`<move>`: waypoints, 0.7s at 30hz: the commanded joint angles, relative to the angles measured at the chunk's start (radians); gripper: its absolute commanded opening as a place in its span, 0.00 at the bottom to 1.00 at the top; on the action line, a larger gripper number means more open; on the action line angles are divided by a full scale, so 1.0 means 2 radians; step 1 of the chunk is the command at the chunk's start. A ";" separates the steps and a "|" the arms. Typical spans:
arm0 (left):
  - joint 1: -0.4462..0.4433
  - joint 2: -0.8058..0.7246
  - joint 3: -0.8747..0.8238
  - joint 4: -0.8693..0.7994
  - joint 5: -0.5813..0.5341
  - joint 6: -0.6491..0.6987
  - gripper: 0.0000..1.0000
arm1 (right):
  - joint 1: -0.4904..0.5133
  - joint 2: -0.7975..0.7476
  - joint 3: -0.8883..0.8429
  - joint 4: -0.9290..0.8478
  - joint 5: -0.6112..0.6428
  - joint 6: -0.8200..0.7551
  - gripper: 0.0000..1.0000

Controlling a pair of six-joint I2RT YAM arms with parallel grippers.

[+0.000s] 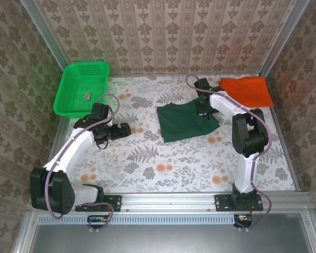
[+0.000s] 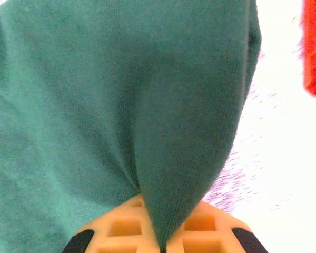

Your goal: Fold and stack the t-shirts

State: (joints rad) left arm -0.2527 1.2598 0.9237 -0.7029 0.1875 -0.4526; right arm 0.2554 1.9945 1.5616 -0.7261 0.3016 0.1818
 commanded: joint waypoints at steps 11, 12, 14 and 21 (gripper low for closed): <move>0.008 0.029 0.004 0.006 0.019 -0.001 1.00 | -0.089 0.001 0.143 -0.034 0.037 -0.135 0.00; 0.007 0.031 0.005 0.008 0.021 0.000 1.00 | -0.097 0.000 0.149 -0.029 0.032 -0.135 0.00; 0.008 0.035 0.006 0.007 0.022 0.001 1.00 | -0.111 0.004 0.167 -0.027 0.024 -0.136 0.00; 0.009 0.051 0.015 -0.001 0.016 0.007 1.00 | -0.134 0.024 0.227 -0.037 0.018 -0.165 0.00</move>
State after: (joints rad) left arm -0.2436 1.3491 0.9237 -0.6945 0.2138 -0.4545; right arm -0.0135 2.0266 1.9518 -0.7906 0.3523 -0.0994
